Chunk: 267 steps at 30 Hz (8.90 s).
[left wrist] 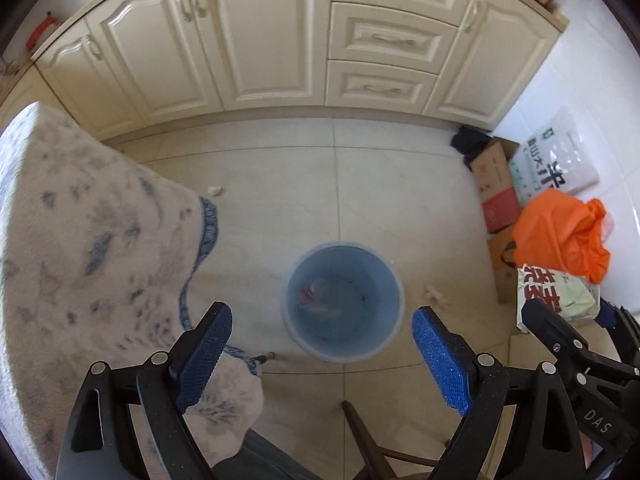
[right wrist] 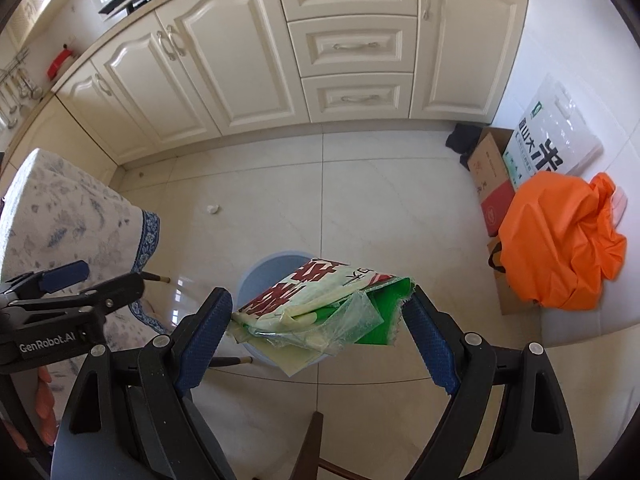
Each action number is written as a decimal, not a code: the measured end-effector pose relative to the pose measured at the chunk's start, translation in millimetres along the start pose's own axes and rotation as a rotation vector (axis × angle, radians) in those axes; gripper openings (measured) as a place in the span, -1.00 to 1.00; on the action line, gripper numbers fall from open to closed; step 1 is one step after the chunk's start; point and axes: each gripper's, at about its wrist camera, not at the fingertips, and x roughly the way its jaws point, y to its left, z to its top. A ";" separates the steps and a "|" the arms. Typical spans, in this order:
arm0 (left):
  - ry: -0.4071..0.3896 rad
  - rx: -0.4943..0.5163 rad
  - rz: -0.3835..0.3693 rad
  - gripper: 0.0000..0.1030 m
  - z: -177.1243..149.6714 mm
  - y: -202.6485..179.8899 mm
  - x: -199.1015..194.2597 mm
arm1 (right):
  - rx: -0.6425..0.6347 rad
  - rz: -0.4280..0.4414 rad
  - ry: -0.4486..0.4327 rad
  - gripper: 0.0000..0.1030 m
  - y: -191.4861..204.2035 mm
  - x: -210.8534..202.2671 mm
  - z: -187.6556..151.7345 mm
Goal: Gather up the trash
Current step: 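Open the left gripper over the bin while the right gripper releases the printed bag, then move both open grippers back to the table of trash, then close the left gripper on the white plastic bag and lift it, then grasp the blue-and-yellow printed snack bag with the right gripper while the left holds the white bag, then carry the white bag and printed snack bag over the light blue bin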
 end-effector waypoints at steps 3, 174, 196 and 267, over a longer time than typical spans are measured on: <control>-0.013 -0.007 0.032 0.72 -4.8 3.9 0.2 | -0.015 0.008 0.009 0.70 6.8 4.6 0.4; -0.336 -0.709 0.263 -0.25 -330.9 351.9 -206.8 | -0.846 0.385 0.061 0.99 487.3 -40.1 -39.7; -0.321 -0.760 0.303 0.81 -347.9 328.2 -209.8 | -0.878 0.340 0.042 0.99 497.9 -48.4 -49.0; -0.613 -0.471 0.263 -0.65 -352.3 162.3 -327.5 | -0.739 0.447 -0.234 0.77 333.7 -142.7 -23.9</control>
